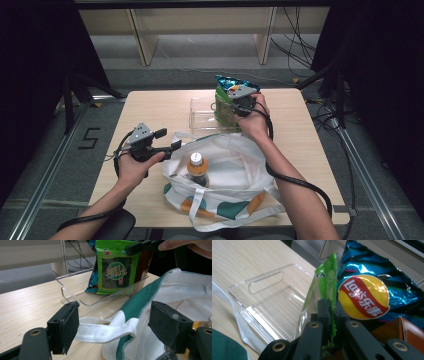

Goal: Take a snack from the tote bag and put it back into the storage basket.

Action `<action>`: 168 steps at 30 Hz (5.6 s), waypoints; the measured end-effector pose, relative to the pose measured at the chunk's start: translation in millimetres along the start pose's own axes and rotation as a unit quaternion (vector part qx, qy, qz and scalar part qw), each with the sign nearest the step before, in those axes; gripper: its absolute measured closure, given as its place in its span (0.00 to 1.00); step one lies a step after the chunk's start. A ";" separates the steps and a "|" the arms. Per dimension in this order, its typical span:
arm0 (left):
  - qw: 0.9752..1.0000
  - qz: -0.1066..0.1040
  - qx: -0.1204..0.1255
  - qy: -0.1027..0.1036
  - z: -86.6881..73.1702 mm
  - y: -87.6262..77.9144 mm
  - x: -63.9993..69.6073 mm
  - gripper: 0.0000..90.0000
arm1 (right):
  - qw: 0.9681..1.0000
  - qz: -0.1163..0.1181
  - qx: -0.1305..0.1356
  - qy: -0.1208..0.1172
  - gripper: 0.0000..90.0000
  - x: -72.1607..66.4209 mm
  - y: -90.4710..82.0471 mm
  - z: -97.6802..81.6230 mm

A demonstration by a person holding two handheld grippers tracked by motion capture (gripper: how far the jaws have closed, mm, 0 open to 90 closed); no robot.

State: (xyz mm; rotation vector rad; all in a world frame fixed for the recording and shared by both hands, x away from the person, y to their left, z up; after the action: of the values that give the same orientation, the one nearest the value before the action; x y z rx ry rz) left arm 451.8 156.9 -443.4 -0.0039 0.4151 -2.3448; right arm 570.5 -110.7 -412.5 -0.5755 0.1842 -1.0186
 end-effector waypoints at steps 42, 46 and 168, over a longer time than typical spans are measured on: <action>1.000 -0.001 -0.001 0.001 0.4 0.7 0.6 0.26 | 0.998 -0.026 -0.033 0.044 0.89 7.5 -16.3 -30.7; 1.000 -0.001 -0.001 0.002 0.7 0.5 0.7 0.26 | 0.999 -0.020 -0.031 0.037 0.86 8.8 -18.9 -30.6; 0.989 -0.135 0.018 0.048 17.7 -2.8 82.0 0.48 | 0.973 -0.016 0.016 0.231 0.51 59.4 -143.3 -136.2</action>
State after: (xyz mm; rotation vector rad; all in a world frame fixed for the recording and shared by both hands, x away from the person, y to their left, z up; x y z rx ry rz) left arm 392.6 97.8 -435.4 0.0745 0.4429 -2.6277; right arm 439.2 -266.9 -443.3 -0.3045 0.5708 -1.1750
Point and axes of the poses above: each handheld gripper's, and its own axes: y roughly forward along the jaws, z roughly out of its top, x roughly to its right, the point moved 5 cm from there along y, roughly forward along the jaws, and after that the axes turned 14 degrees about y, right-handed, at the moved point
